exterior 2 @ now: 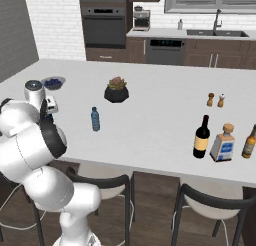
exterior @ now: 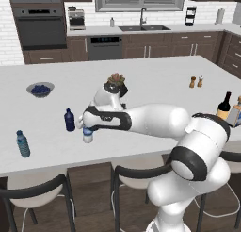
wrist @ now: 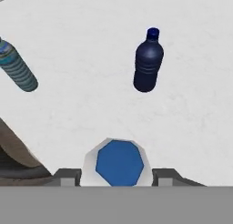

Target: Move the plastic bottles in the middle to the plastics group, and the glass bottles in the middle to the glass group.

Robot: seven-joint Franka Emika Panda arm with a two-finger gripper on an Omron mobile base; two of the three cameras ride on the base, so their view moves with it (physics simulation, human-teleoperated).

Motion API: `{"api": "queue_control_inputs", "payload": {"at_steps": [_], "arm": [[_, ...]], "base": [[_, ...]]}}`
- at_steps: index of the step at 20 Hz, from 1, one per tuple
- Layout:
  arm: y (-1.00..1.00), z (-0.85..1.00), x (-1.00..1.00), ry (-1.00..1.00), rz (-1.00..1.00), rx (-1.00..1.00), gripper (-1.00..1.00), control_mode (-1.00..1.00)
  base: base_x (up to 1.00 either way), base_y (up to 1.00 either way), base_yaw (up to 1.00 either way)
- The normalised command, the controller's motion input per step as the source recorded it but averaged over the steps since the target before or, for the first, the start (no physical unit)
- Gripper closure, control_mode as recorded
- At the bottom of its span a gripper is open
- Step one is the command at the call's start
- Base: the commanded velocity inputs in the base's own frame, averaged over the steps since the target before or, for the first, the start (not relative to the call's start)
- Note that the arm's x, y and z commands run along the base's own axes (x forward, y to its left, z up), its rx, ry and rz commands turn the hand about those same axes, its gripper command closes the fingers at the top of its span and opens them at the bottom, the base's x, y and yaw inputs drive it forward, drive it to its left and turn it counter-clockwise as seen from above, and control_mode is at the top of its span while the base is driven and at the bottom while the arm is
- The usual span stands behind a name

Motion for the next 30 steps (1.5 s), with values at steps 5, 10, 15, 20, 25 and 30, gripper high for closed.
{"api": "queue_control_inputs", "payload": {"at_steps": [5, 10, 15, 20, 25, 30], "arm": [[0.98, 0.01, -0.19, -0.01, 0.23, -0.01, 1.0, -1.0], [0.88, 0.0, -0.02, 0.0, 0.07, -0.06, 1.0, -1.0], [0.42, 0.0, 0.03, -0.02, 0.0, -0.04, 1.0, -1.0], [0.29, 0.0, 0.18, -0.03, 0.0, -0.01, 1.0, -1.0], [0.45, 0.0, 0.37, 0.0, 0.0, -0.01, 1.0, -1.0], [0.44, 0.0, 0.44, 0.0, 0.0, 0.0, 1.0, -1.0]], "base": [[0.0, 0.0, 0.0], [0.0, 0.0, 0.0], [0.0, 0.0, 0.0], [0.0, 0.0, 0.0], [0.0, 0.0, 0.0], [0.0, 0.0, 0.0]]}}
